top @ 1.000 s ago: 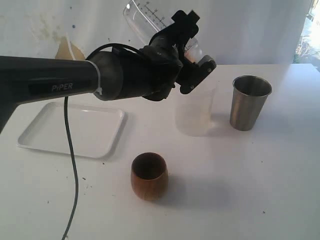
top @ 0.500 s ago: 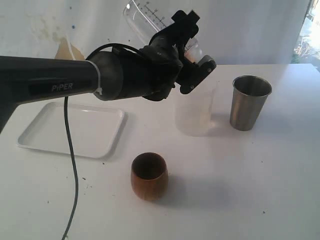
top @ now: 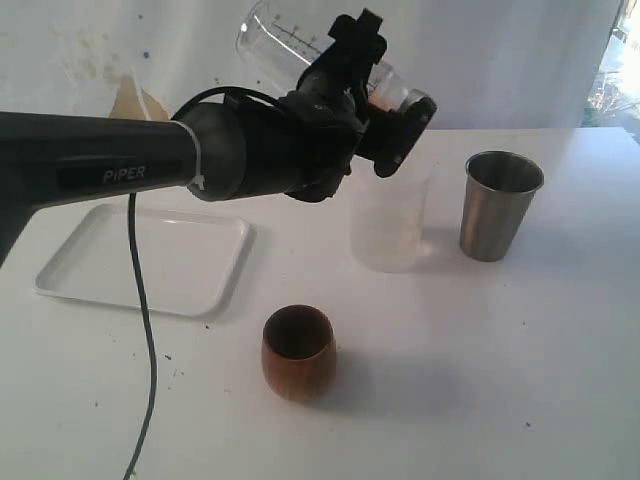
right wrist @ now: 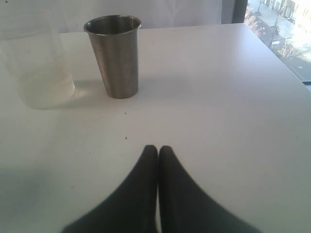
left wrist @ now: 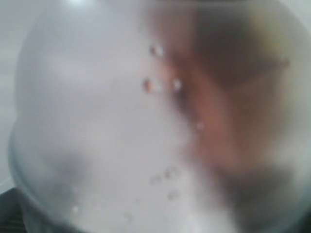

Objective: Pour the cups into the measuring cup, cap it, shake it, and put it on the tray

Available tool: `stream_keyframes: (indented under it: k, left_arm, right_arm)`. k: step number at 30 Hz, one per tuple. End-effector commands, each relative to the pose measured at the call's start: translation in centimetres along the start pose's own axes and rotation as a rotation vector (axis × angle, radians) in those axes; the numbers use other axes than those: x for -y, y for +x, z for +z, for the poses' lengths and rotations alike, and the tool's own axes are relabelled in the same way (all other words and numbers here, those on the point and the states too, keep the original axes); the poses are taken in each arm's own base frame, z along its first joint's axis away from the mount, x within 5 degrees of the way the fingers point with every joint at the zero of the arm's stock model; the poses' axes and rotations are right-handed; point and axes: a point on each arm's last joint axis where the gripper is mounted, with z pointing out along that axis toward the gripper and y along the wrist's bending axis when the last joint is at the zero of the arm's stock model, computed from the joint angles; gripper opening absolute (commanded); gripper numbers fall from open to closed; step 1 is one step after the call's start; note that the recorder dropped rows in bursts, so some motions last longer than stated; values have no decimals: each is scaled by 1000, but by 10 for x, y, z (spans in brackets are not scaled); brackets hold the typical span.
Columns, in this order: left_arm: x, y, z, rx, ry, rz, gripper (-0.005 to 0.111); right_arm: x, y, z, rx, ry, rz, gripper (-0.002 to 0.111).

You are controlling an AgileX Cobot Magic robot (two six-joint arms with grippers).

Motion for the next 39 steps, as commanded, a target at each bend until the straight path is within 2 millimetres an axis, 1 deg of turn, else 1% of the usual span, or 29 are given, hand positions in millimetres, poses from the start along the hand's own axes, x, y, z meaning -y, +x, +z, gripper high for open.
stream_keyframes:
  k: [1, 3, 5, 9, 13, 14, 16, 18, 19, 20, 21, 23, 26, 28, 32, 36, 38, 39]
  left_arm:
    - [-18, 3, -11, -40, -48, 232, 0]
    - [-18, 2, -12, -35, -49, 284, 0]
    - [-18, 1, -12, -30, -51, 226, 0]
    - [-18, 2, -13, -32, -54, -37, 0]
    - [-17, 7, -15, -109, -55, -366, 0]
    - [-16, 10, -17, -128, -36, -489, 0]
    - [-16, 12, -21, -108, 39, -726, 0]
    - [-23, 15, -26, -7, 154, -1058, 0]
    - [-30, 19, -29, 54, 201, -1211, 0]
    - [-38, 25, -30, 160, 260, -1391, 0]
    - [-43, 28, -33, 235, 291, -1506, 0]
    - [-54, 40, -38, 405, 342, -1737, 0]
    - [-63, 58, -43, 600, 367, -1883, 0]
    - [-64, 70, -45, 664, 380, -1946, 0]
    - [-58, 84, -46, 644, 376, -1964, 0]
    - [-49, 91, -53, 612, 382, -1943, 0]
    - [-48, 107, -64, 578, 350, -1914, 0]
    - [-48, 118, -71, 584, 325, -1904, 0]
  right_arm:
    - [0, 1, 0, 14, 5, 2, 0]
    - [0, 1, 0, 14, 5, 2, 0]
    - [0, 1, 0, 14, 5, 2, 0]
    - [0, 1, 0, 14, 5, 2, 0]
    - [0, 1, 0, 14, 5, 2, 0]
    - [0, 1, 0, 14, 5, 2, 0]
    - [0, 1, 0, 14, 5, 2, 0]
    - [0, 1, 0, 14, 5, 2, 0]
    - [0, 1, 0, 14, 5, 2, 0]
    - [0, 1, 0, 14, 5, 2, 0]
    - [0, 1, 0, 14, 5, 2, 0]
    - [0, 1, 0, 14, 5, 2, 0]
    - [0, 1, 0, 14, 5, 2, 0]
    - [0, 1, 0, 14, 5, 2, 0]
    - [0, 1, 0, 14, 5, 2, 0]
    - [0, 1, 0, 14, 5, 2, 0]
    - [0, 1, 0, 14, 5, 2, 0]
    - [0, 1, 0, 14, 5, 2, 0]
